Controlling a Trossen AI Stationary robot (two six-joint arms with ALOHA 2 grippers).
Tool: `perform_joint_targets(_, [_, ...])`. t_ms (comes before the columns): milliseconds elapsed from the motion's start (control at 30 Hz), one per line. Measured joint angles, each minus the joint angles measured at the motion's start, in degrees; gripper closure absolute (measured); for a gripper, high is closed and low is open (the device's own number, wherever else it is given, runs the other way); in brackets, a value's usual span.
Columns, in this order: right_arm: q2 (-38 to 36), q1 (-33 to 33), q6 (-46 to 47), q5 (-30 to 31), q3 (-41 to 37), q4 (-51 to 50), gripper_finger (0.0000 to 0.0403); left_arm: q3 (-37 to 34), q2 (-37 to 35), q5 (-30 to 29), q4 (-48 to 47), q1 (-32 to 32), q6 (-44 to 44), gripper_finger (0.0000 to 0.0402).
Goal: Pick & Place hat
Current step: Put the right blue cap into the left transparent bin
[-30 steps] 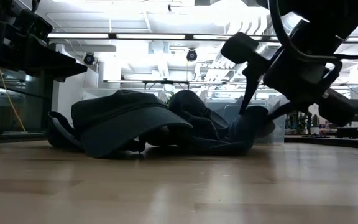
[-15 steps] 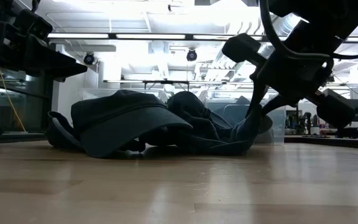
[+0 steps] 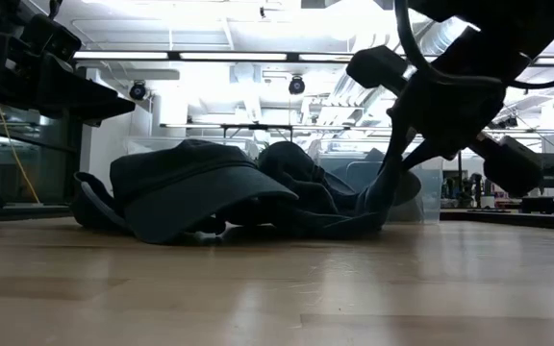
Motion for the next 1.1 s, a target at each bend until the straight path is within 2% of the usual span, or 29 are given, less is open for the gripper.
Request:
perform_joint_targets(267, [-1.8,1.8,11.1,-1.5,3.2,-7.5,0.0395,0.0,0.0,0.0,0.0,0.0,0.0,0.0181])
perform_joint_targets(533, [-3.0,2.7,27.9,-8.9,6.4,-22.9,0.0395,0.0,0.0,0.0,0.0,0.0,0.0,0.0181])
perform_joint_targets(700, [-3.0,3.4,35.5,-12.6,7.8,-28.0,0.0395,0.0,0.0,0.0,0.0,0.0,0.0,0.0181])
perform_joint_targets(833, [-3.0,3.6,38.7,-12.2,10.1,-30.9,0.0395,0.0,0.0,0.0,0.0,0.0,0.0,0.0181])
perform_joint_targets(1100, [-3.0,3.5,41.3,-7.1,16.3,-35.7,0.0395,0.0,0.0,0.0,0.0,0.0,0.0,0.0181])
